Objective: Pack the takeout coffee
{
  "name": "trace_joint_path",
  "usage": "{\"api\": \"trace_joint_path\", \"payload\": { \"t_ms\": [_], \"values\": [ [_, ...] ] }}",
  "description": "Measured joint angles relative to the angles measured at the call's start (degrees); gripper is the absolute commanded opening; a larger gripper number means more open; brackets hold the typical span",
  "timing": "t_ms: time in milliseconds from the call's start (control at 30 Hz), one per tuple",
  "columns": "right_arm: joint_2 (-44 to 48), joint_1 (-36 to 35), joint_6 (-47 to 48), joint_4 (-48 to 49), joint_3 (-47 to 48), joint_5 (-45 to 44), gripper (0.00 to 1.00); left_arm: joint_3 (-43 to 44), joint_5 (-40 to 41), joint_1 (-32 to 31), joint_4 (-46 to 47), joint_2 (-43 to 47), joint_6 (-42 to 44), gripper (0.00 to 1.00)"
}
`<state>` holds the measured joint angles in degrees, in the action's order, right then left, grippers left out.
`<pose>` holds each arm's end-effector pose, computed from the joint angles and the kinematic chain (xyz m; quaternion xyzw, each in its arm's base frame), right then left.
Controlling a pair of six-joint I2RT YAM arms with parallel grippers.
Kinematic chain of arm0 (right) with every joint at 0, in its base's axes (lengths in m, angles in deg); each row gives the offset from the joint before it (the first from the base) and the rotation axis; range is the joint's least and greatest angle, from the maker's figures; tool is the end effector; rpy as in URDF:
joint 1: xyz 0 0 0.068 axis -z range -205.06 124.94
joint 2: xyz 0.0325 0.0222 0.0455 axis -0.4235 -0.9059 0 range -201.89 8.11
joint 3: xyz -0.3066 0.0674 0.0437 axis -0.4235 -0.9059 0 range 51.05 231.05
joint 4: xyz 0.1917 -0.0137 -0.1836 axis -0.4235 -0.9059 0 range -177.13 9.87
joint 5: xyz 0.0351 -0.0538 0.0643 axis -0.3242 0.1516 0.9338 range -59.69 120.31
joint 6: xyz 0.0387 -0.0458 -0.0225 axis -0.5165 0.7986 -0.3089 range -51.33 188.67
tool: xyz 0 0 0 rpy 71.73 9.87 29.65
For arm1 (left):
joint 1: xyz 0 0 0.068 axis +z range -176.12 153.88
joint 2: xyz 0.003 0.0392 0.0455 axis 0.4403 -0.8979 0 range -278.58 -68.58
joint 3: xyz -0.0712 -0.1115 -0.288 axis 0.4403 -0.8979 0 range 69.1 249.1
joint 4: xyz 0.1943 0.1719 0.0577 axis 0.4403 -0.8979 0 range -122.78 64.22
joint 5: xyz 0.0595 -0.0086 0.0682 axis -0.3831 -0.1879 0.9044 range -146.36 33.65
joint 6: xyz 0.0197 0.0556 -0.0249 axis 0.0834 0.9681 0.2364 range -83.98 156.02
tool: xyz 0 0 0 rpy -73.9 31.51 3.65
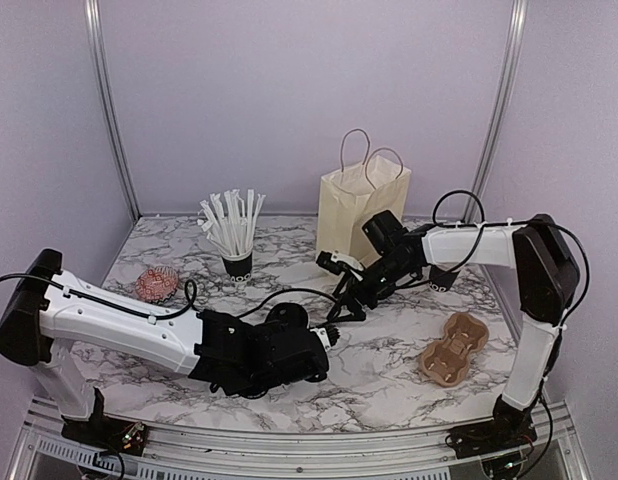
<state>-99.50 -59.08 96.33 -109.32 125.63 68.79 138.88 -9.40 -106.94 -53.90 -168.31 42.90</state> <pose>0.3211 0.2540 0.2227 -0.5378 0.7464 0.3319 0.2086 0.0956 -0.3649 0.2542 0.5319 0.7119 0.1543 0.4318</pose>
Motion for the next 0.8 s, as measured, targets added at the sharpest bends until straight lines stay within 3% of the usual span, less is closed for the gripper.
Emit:
{"api": "trace_joint_path", "payload": {
  "t_ms": [233, 633, 800],
  "values": [
    [1.38, 0.02, 0.04, -0.63, -1.79, -0.15, 0.95, 1.57, -0.61, -1.29, -1.70, -1.31, 0.20, 0.47],
    [3.06, 0.15, 0.00, -0.55, -1.79, -0.02, 0.95, 3.56, -1.03, -1.31, -1.51, -1.79, -0.07, 0.51],
    [3.10, 0.20, 0.00, -0.83, -1.79, -0.26, 0.95, 3.58, -2.34, -1.31, -1.57, -1.79, -0.52, 0.58]
  ]
}}
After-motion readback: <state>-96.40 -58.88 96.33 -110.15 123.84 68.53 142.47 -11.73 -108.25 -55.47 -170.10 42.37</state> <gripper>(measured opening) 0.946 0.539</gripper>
